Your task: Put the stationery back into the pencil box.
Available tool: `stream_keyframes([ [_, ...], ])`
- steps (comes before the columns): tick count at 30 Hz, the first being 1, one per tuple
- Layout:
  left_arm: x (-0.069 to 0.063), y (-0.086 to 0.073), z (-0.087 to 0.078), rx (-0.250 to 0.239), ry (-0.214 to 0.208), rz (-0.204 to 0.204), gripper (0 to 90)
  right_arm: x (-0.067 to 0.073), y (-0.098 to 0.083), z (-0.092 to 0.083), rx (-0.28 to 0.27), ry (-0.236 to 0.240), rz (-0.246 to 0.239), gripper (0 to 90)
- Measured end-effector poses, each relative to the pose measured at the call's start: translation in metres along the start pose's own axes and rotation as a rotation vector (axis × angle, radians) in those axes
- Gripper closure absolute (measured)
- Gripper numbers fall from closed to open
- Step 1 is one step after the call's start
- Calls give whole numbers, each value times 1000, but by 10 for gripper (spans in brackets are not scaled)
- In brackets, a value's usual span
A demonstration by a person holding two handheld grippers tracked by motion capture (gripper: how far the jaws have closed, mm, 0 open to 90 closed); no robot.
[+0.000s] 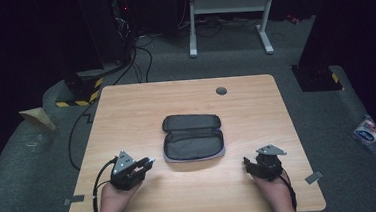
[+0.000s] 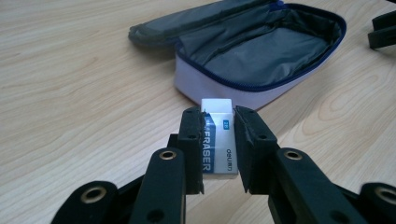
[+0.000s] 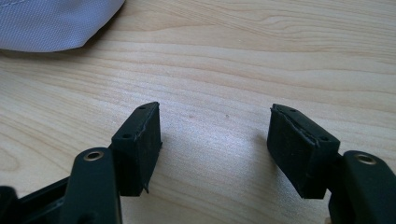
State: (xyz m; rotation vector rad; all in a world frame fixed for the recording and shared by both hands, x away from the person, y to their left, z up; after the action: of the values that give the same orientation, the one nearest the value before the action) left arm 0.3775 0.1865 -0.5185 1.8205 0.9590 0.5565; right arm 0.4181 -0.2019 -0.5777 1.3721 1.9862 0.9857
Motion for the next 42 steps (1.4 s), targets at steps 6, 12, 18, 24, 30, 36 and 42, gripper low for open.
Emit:
stream_keyframes([
  [6, -8, 17, 9, -10, 11, -2, 730, 2, 0, 0, -3, 12, -3, 322],
  [12, -14, 29, 15, -19, 2, -16, 730, 2, -1, -1, -3, 13, -6, 322],
  [18, -23, 43, 23, -31, -26, -10, 730, 2, -1, -1, -3, 13, -6, 323],
  [24, -26, 48, 28, -42, -41, 3, 730, 2, -1, -1, -4, 12, -8, 323],
  [30, -28, 55, 33, -41, -47, 2, 730, 2, -2, -1, -6, 9, -5, 324],
  [36, -32, 61, 42, -39, -54, 12, 729, 2, -2, -1, -5, 10, -5, 324],
  [42, -34, 65, 51, -35, -62, 2, 730, 2, -1, -1, -7, 8, -10, 324],
])
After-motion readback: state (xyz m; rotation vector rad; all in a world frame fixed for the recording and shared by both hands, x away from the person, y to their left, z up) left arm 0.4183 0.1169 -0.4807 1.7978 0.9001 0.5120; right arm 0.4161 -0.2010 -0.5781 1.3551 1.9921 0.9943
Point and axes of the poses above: each handheld gripper's, and its own axes: z roughly forward along the jaws, y roughly out of its top, x roughly to its left, the point moved 8 cm from there along z, roughly forward along the jaws, and after that the axes turned 7 degrees about -x, right-handed, at the moved point
